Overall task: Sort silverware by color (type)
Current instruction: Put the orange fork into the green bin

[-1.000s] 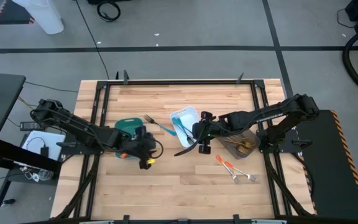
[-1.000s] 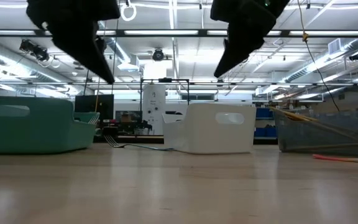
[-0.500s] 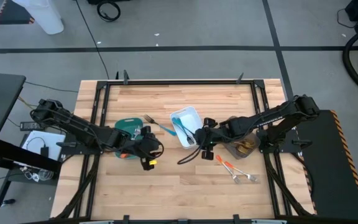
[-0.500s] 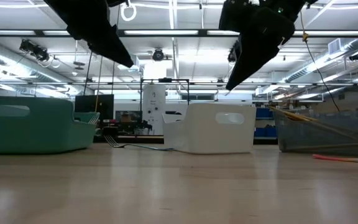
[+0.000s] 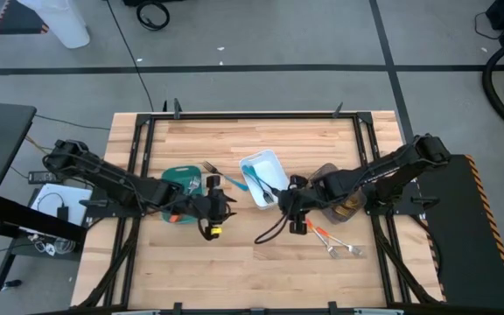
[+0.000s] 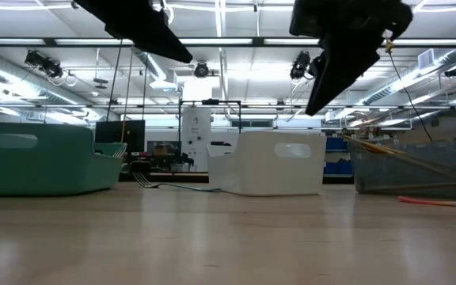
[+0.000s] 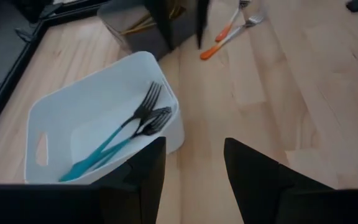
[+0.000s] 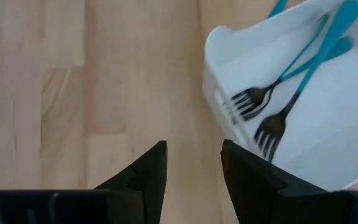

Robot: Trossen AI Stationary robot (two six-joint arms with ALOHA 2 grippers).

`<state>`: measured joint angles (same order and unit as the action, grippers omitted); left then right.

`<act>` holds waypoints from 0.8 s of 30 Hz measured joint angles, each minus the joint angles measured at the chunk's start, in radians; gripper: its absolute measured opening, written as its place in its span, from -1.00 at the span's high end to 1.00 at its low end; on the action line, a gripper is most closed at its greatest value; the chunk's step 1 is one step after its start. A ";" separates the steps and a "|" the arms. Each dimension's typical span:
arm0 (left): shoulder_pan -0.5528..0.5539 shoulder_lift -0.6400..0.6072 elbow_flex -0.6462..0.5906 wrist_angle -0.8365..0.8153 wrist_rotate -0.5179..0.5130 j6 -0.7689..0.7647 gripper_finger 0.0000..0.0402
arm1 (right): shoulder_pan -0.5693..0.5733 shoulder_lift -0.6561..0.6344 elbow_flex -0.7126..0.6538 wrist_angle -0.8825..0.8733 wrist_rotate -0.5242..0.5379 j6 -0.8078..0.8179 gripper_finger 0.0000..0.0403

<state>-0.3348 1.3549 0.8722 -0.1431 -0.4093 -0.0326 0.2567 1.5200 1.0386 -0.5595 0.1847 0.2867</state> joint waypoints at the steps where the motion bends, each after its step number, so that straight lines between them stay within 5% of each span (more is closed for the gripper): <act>1: 0.009 0.001 0.000 0.002 0.000 -0.003 0.14 | 0.005 0.000 0.000 -0.009 -0.002 0.007 0.21; 24: 0.151 0.072 0.000 -0.049 0.029 -0.080 0.14 | 0.141 -0.001 -0.001 -0.236 -0.036 0.424 0.21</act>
<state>-0.1841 1.4269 0.8722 -0.1925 -0.3805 -0.1130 0.3975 1.5188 1.0378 -0.7958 0.1492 0.7103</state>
